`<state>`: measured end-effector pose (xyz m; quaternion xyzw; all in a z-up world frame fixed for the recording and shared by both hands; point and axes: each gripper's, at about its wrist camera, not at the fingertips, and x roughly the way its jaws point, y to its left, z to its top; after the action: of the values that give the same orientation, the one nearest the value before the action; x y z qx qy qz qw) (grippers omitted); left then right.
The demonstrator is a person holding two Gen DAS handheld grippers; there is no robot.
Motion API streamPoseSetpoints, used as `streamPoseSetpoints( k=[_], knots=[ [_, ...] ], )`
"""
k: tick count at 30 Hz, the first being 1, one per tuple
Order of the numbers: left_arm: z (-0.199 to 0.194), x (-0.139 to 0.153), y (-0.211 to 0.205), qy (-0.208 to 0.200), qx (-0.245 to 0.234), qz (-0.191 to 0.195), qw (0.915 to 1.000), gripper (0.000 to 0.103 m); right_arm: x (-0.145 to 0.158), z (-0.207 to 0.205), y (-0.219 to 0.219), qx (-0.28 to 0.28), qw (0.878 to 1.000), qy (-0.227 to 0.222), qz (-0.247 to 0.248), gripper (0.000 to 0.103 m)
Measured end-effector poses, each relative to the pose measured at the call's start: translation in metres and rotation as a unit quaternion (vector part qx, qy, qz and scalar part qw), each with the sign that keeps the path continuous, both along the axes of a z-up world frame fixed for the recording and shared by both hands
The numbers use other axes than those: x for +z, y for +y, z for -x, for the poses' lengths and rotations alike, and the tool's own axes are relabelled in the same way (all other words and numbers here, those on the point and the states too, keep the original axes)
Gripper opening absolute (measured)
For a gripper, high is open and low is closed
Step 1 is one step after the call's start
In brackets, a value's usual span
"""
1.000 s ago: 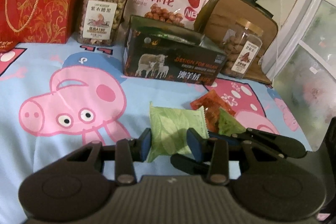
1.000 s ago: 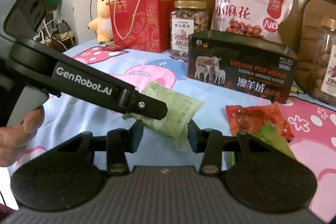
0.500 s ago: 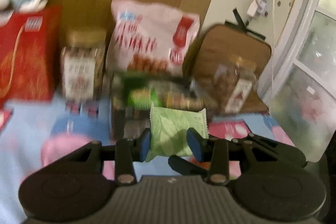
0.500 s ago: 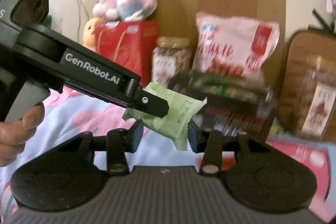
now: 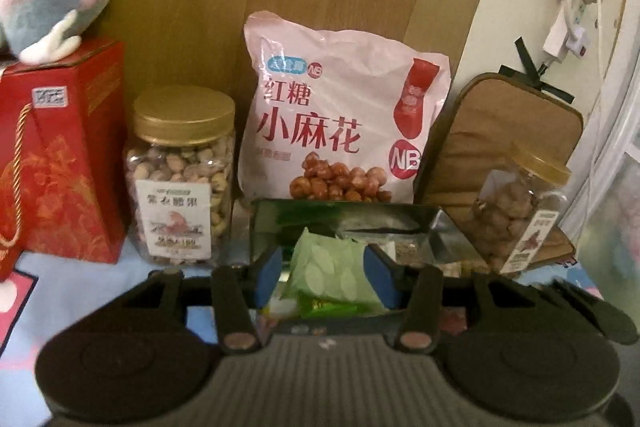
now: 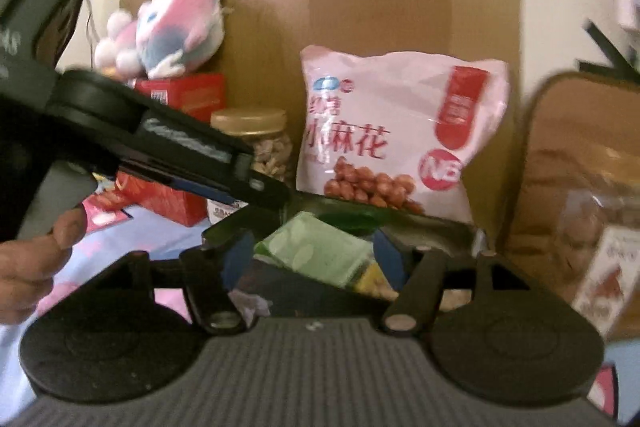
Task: Organize snacks
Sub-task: 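Carry the pale green packet into the black box and open the left tool, then reach the right tool to the red packet and grasp it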
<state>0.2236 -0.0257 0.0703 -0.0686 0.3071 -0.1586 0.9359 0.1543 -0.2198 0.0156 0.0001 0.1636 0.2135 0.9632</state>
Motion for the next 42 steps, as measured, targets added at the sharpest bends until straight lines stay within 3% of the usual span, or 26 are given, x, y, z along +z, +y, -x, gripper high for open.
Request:
streamPoseSetpoints(
  k=[7, 11, 18, 21, 23, 27, 29, 32, 33, 39, 42],
  knots=[
    [0.055, -0.001, 0.004, 0.015, -0.03, 0.042, 0.9986, 0.046, -0.016, 0.064, -0.063, -0.069, 0.992, 0.057, -0.092, 0.067],
    [0.075, -0.024, -0.014, 0.049, -0.067, 0.04, 0.9957, 0.046, -0.038, 0.095, -0.095, -0.102, 0.977, 0.123, -0.141, 0.055],
    [0.076, -0.07, -0.026, 0.143, -0.063, 0.08, 0.9845, 0.042, -0.042, 0.069, -0.108, -0.121, 0.97, 0.15, -0.149, 0.051],
    [0.071, -0.084, -0.025, 0.169, -0.044, 0.088, 0.9807, 0.037, -0.052, 0.043, -0.1, -0.109, 0.967, 0.181, -0.145, 0.049],
    [0.076, -0.085, -0.025, 0.162, -0.041, 0.089, 0.982, 0.037, -0.064, 0.035, -0.095, -0.086, 0.959, 0.21, -0.168, 0.037],
    [0.077, -0.085, -0.021, 0.152, -0.029, 0.077, 0.9849, 0.033, -0.069, 0.046, -0.07, -0.039, 0.954, 0.229, -0.189, 0.023],
    [0.074, -0.085, -0.01, 0.145, -0.013, 0.07, 0.9868, 0.031, -0.065, 0.051, -0.058, -0.038, 0.96, 0.222, -0.169, 0.023],
    [0.07, -0.083, 0.019, 0.151, 0.007, 0.088, 0.9846, 0.032, -0.066, 0.052, -0.049, 0.013, 0.945, 0.253, -0.208, 0.021],
    [0.071, -0.082, 0.031, 0.156, 0.011, 0.101, 0.9824, 0.032, -0.064, 0.054, -0.043, 0.031, 0.945, 0.253, -0.206, 0.021],
    [0.087, -0.085, 0.075, 0.159, 0.023, 0.129, 0.9786, 0.03, -0.052, 0.058, -0.01, 0.088, 0.955, 0.242, -0.147, 0.025],
    [0.089, -0.087, 0.08, 0.161, 0.017, 0.135, 0.9776, 0.033, -0.049, 0.064, 0.0, 0.093, 0.962, 0.232, -0.106, 0.039]
  ],
)
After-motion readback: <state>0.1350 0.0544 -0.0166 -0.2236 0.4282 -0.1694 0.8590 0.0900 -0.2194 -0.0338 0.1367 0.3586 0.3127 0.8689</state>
